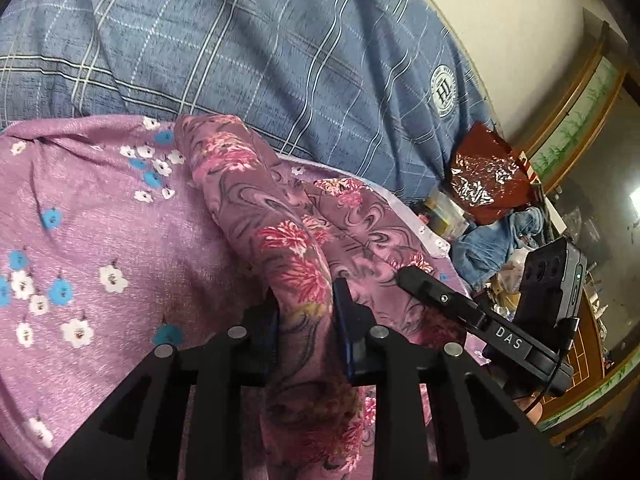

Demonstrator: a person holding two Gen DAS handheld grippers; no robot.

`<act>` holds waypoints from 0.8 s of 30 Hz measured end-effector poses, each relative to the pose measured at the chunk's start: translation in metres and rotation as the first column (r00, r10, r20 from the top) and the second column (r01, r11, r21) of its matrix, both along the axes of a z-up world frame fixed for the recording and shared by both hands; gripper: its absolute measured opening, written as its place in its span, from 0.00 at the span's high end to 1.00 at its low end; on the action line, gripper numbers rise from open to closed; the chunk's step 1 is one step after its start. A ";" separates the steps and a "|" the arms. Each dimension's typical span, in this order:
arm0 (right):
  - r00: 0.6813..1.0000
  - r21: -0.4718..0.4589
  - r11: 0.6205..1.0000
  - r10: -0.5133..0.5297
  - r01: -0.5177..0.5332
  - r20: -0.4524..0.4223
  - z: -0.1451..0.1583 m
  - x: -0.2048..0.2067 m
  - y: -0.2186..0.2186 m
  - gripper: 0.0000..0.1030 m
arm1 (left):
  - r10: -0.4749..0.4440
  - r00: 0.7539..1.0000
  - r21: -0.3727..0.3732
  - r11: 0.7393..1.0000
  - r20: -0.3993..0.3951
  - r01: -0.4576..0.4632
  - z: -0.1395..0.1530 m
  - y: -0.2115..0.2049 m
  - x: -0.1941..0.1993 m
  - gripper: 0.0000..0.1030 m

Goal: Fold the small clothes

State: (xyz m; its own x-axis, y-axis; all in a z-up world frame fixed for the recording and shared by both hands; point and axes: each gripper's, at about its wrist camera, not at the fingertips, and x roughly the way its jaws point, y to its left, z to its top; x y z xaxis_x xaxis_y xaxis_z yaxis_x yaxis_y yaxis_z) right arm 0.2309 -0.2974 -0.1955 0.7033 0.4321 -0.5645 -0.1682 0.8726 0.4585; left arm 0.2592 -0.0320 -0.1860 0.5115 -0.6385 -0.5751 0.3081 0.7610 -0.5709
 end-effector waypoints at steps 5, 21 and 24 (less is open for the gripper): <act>0.998 0.093 0.994 0.066 -0.064 -0.017 0.009 -0.015 0.011 0.74 | 0.013 1.000 0.023 1.000 -0.003 -0.013 0.011 0.024 -0.013 0.80; 0.993 0.006 1.000 -0.028 0.029 -0.116 -0.017 -0.002 0.009 0.48 | 0.167 0.974 0.159 0.977 -0.154 -0.142 -0.039 0.060 -0.012 0.47; 0.998 0.002 1.000 -0.018 0.018 -0.057 -0.009 -0.003 0.018 0.52 | 0.213 0.975 0.204 0.959 -0.069 -0.195 -0.024 0.057 -0.014 0.47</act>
State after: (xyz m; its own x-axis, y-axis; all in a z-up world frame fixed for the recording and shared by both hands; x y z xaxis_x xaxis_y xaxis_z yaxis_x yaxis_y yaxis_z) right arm 0.2277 -0.2790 -0.2042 0.6778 0.4210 -0.6028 -0.1256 0.8741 0.4693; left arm 0.2450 0.0249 -0.2097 0.5597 -0.3968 -0.7275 0.0889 0.9016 -0.4234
